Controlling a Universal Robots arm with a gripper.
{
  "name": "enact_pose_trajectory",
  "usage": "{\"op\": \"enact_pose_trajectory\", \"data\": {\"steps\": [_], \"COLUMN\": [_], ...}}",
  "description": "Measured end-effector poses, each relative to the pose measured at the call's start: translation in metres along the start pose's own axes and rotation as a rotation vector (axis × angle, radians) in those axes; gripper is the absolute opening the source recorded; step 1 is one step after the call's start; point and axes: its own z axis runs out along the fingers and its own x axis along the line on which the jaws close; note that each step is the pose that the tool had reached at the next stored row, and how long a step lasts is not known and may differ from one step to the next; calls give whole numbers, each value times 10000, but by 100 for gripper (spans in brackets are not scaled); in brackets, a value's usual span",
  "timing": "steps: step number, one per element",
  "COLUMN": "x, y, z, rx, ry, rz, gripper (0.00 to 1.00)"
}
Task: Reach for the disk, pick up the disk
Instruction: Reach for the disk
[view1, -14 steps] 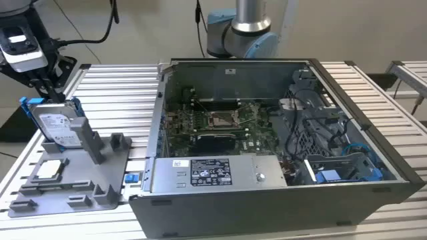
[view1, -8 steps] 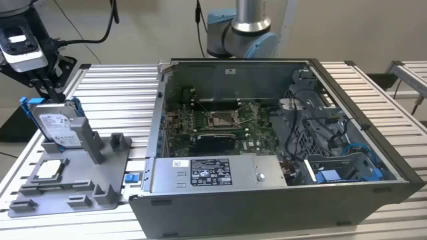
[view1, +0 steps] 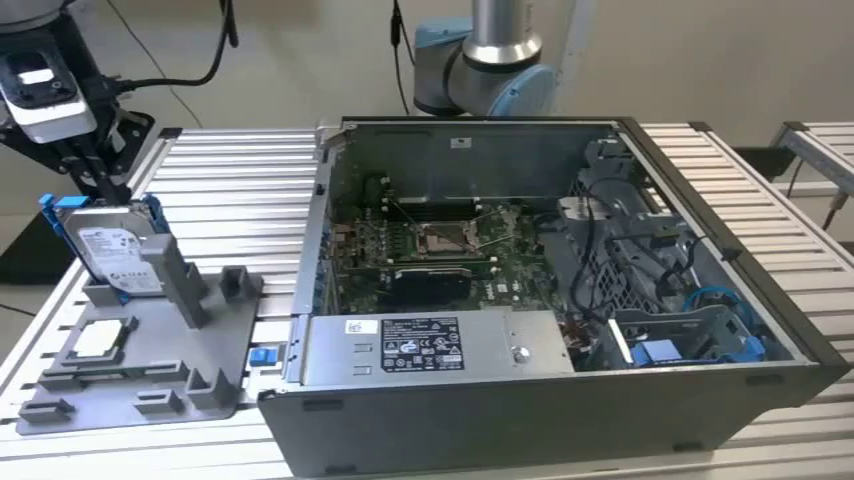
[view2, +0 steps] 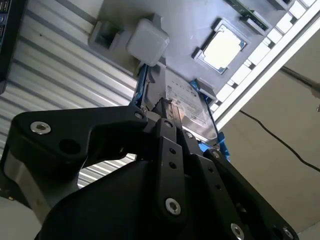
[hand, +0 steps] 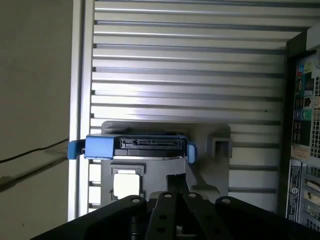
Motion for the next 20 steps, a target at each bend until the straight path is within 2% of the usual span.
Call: {"op": "enact_pose_trajectory", "data": {"steps": [2, 5, 10, 16, 20], "x": [2, 43, 260, 515, 611], "y": [45, 167, 231, 241, 238], "z": [2, 9, 15, 21, 24], "rx": [-1, -1, -1, -1, -1], "ry": [0, -1, 0, 0, 0], "rz": [-1, -1, -1, -2, -1], "gripper": [0, 0, 0, 0, 0]}}
